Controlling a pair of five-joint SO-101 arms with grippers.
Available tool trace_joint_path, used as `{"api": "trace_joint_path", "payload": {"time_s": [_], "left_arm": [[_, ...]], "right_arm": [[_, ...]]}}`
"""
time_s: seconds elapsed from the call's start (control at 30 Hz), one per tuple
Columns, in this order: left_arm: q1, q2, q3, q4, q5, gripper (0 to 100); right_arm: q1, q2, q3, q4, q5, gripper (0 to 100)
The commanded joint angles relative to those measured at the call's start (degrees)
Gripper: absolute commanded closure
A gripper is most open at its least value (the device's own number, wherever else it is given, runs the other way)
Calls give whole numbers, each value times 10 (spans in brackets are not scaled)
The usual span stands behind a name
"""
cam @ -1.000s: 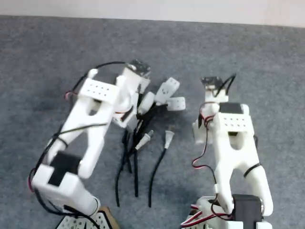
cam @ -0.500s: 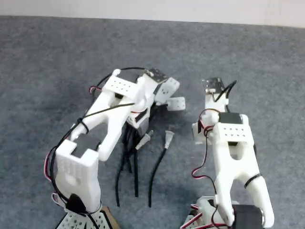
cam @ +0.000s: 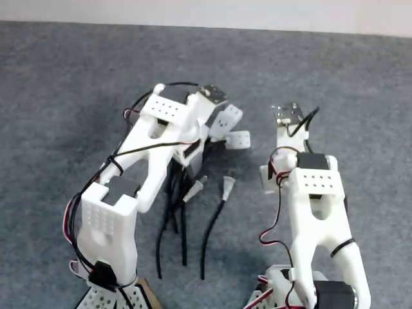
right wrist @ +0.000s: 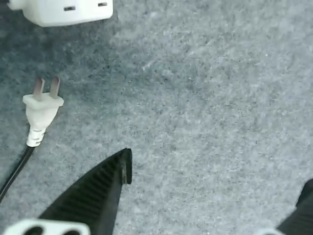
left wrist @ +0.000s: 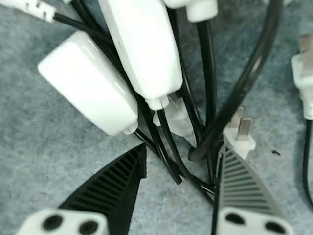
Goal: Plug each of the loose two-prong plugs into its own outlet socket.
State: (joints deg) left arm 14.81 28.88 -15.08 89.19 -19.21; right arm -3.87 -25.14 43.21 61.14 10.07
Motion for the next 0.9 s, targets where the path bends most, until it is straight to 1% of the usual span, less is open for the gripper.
{"api": "trace_joint_path", "payload": {"time_s": [0.0,0.13,0.27,0.37,0.5,0.57,0.67,0.87], "left_arm": [[-24,-1,-21,11,-21,768],[-43,-1,-24,16,-40,718],[-45,-1,-25,12,-81,662],[-42,-1,-25,11,-85,639],[-41,-1,-25,9,-69,639],[-41,-1,-22,-10,-59,639],[-41,0,-21,-25,-42,639],[-41,13,-21,-59,-40,639]], "right_arm": [[-3,-23,-3,-4,10,505],[-4,-23,-3,-3,10,505],[-36,-25,-3,15,10,505],[-57,-25,-3,20,9,505],[-59,-25,-3,20,5,505],[-59,-23,-3,20,3,505],[-58,-21,-3,18,-23,505],[-58,-20,-3,16,-24,505]]}}
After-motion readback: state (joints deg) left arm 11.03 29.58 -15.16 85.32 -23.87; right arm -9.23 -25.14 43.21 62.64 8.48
